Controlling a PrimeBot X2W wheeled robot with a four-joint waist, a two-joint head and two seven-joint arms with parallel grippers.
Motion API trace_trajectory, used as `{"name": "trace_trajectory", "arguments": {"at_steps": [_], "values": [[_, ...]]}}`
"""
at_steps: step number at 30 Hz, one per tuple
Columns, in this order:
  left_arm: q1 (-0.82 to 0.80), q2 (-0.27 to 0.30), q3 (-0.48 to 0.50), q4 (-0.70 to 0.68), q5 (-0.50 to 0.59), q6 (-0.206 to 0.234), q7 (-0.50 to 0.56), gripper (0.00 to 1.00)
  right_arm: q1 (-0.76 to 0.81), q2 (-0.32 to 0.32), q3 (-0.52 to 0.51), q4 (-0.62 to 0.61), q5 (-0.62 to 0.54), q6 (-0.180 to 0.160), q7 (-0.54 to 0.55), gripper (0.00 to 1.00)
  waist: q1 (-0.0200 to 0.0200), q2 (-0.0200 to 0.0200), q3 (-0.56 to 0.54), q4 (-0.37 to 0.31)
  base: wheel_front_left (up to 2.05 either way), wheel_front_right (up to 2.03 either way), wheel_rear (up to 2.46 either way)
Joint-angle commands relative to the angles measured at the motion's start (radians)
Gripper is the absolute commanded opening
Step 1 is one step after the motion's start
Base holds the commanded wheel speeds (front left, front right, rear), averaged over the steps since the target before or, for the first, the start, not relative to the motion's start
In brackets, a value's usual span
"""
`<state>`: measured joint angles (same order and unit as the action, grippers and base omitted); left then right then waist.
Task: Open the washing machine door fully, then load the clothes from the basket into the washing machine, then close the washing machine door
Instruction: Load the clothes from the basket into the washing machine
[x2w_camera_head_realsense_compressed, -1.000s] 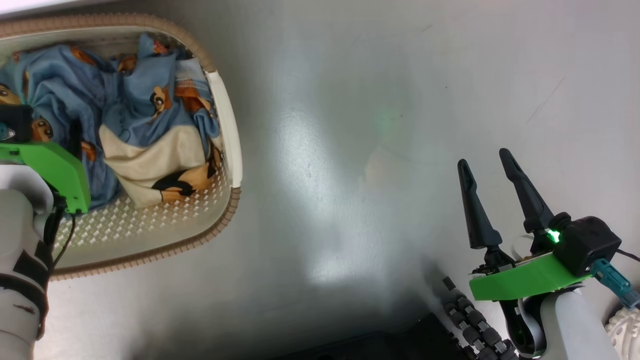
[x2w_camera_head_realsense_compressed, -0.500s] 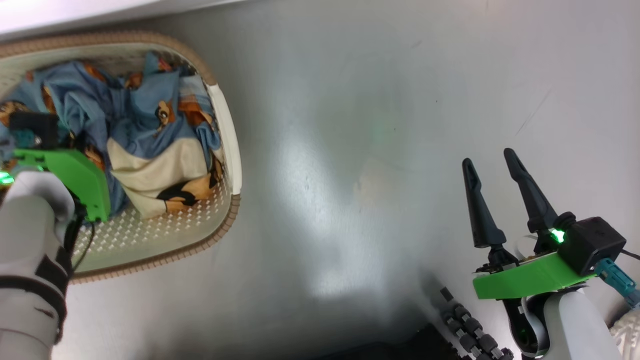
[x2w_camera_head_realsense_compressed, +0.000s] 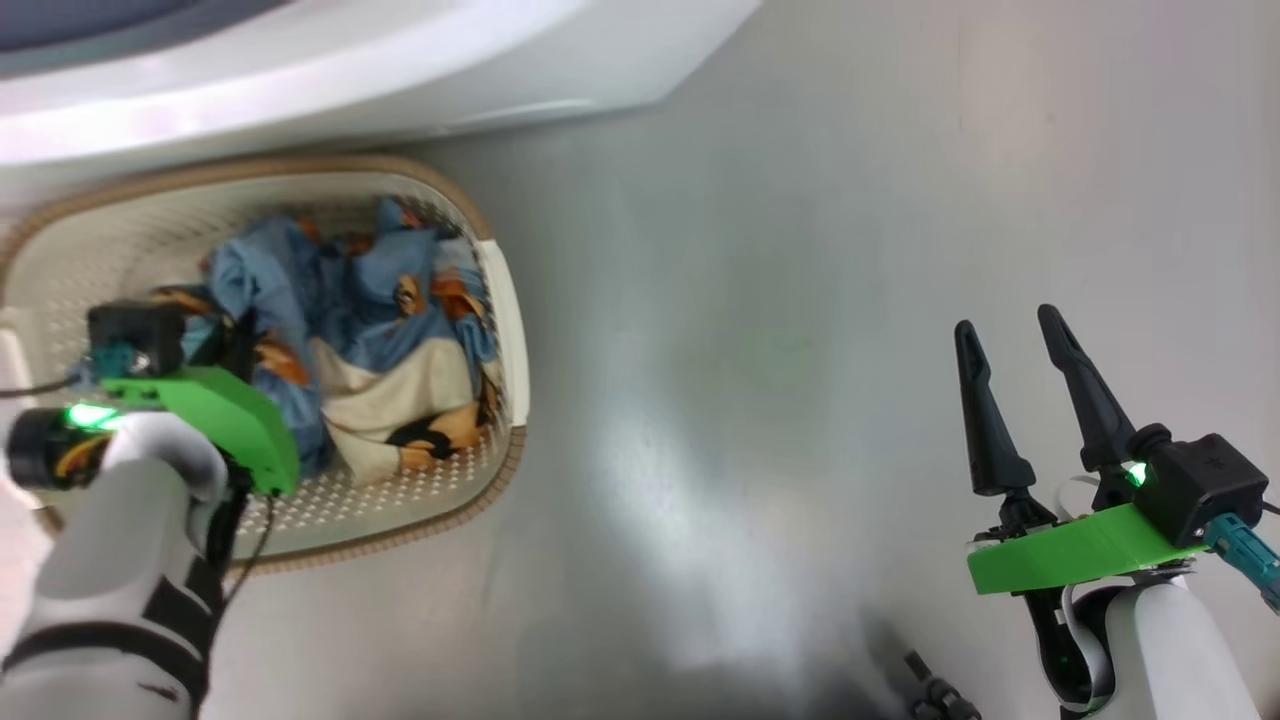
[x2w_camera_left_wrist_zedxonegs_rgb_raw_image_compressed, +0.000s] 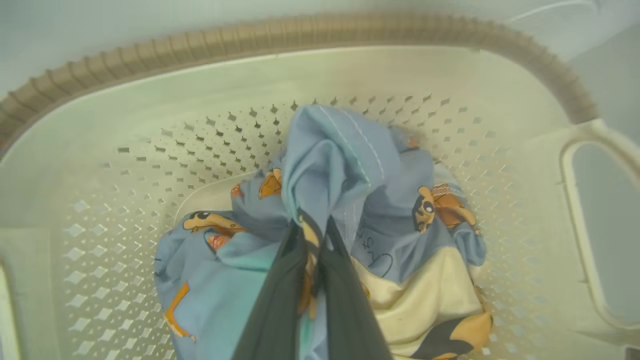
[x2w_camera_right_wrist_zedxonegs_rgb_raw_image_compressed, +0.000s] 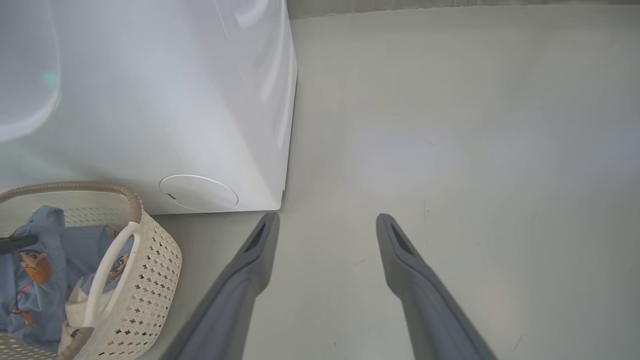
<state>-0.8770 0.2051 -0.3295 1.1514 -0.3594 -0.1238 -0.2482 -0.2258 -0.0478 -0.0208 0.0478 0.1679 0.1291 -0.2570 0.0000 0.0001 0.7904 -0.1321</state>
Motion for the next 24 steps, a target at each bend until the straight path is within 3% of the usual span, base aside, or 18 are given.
{"name": "trace_trajectory", "arguments": {"at_steps": [1,11,24], "values": [[0.068,0.030,0.034,-0.053,-0.014,-0.002,-0.013,0.00,0.021,-0.002,0.013,-0.010,-0.014,0.002,-0.005,1.00,0.0000,-0.0001,-0.081,0.052,0.00,0.00,0.00],[0.256,0.015,0.103,-0.279,-0.005,0.006,-0.013,0.00,0.024,-0.002,0.014,0.018,-0.033,0.002,-0.005,1.00,0.0000,-0.0001,-0.220,0.090,0.00,0.00,0.00],[0.532,-0.041,0.238,-0.619,0.053,0.026,-0.013,0.00,0.105,-0.002,0.001,0.068,-0.035,0.002,-0.005,1.00,0.0000,-0.0001,-0.480,0.141,0.00,0.00,0.00]]}}
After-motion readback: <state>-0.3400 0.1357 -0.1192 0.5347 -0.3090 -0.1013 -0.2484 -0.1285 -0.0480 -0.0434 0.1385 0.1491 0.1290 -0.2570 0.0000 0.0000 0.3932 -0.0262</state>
